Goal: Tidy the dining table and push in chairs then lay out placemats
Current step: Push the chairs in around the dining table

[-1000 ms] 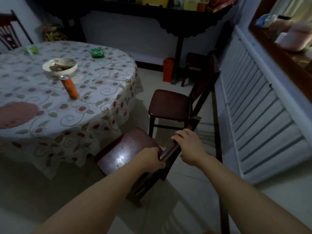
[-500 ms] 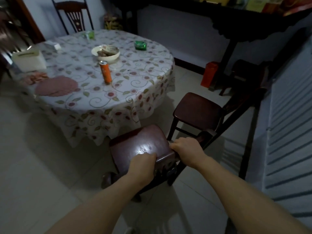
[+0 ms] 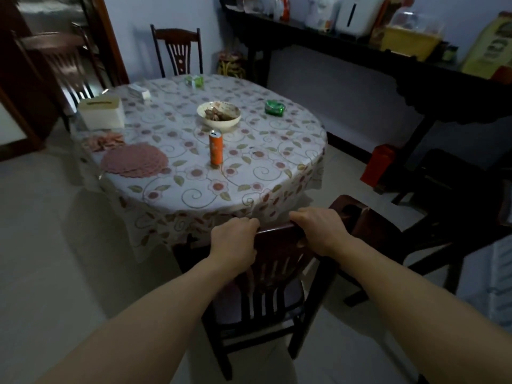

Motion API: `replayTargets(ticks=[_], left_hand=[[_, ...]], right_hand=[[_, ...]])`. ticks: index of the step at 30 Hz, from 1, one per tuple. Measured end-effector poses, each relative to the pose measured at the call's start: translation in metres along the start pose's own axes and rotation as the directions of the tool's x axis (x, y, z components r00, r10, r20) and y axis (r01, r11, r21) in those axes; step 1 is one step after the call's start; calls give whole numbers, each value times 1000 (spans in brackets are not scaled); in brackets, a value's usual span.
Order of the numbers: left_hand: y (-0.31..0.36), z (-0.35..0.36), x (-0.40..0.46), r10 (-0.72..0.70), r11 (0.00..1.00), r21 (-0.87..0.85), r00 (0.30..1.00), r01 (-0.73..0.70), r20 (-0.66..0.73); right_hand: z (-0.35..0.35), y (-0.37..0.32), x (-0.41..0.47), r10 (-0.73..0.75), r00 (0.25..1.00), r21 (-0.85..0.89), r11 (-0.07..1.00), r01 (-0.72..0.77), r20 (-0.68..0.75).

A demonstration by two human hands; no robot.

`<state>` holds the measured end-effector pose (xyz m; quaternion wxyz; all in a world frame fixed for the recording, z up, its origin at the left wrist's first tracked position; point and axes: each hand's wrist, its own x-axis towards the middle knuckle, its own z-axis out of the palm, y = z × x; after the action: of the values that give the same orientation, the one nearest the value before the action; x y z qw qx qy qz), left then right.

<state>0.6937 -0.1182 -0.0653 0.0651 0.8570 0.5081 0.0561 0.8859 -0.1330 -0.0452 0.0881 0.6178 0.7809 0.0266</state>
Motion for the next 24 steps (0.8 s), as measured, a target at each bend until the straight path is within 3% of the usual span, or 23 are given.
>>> replayTargets(ticks=[11,19,24], left_hand=[[-69,-23,61,-155,988,-3,985,156,-80],[-79,2,102,-267,962,27,957,272,-114],[-74,34,115,-289,955,20,943,296,-167]], right_hand=[[-30,0,121,-177,984,-85,980,178,15],[0,22,195,-384,923,-93,920,382,-4],[32,39,215,-490,859,-3,869,495,-146]])
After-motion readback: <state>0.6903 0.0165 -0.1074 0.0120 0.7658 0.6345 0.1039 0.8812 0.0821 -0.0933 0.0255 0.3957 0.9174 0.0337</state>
